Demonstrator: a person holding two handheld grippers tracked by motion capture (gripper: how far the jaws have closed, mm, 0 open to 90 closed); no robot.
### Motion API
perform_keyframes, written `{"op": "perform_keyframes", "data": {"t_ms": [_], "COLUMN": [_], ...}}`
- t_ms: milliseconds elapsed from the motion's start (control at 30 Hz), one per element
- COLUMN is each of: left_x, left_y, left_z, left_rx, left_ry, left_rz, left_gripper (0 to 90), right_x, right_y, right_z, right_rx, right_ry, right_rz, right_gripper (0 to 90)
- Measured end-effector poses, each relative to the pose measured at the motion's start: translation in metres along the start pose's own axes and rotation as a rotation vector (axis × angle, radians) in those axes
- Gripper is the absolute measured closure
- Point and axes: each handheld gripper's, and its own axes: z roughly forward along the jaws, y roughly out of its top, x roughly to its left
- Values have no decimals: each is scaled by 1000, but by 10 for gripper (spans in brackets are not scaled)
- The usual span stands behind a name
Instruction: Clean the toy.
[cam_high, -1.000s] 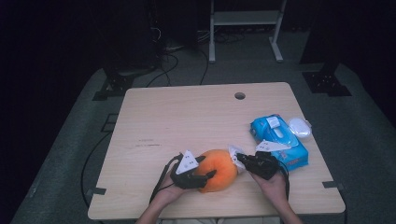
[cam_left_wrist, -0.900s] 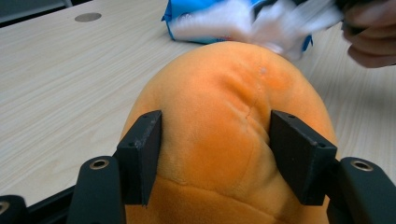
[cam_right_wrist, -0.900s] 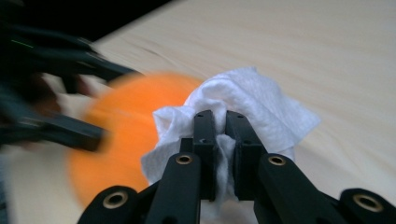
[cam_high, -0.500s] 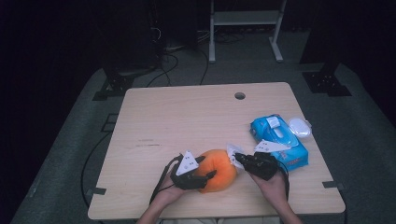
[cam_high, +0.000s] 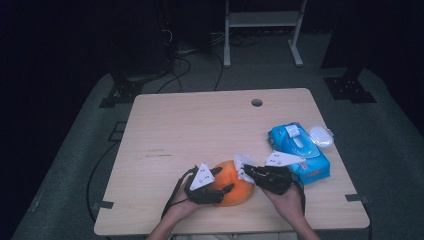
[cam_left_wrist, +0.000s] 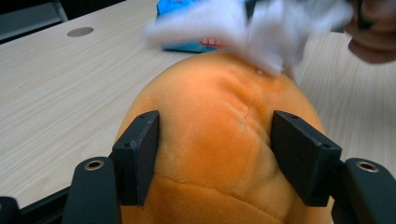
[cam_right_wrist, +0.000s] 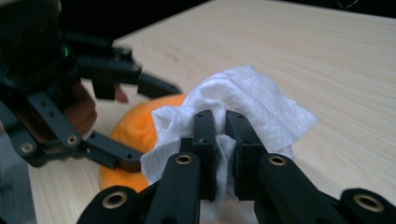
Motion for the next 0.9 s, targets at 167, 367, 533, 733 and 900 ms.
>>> {"op": "perform_keyframes", "data": {"t_ms": [167, 367, 533, 733, 900], "left_x": [7, 5, -4, 4, 7], "left_y": [3, -3, 4, 3, -3], "left_z": [-6, 0, 1, -6, 0], "left_rx": [-18, 21, 28, -34, -22], "left_ry": [28, 0, 35, 19, -31], "left_rz": [-39, -65, 6, -49, -87], "left_gripper": [151, 222, 302, 142, 181], "right_x": [-20, -17, 2, -14, -17], "right_y": [-17, -10, 4, -11, -10], "right_z": [6, 0, -7, 2, -1], "right_rx": [15, 26, -31, 10, 10], "right_ry": [1, -18, -13, -27, -37], "right_rz": [77, 49, -35, 0, 10], "right_gripper": [818, 817, 815, 817, 817]}}
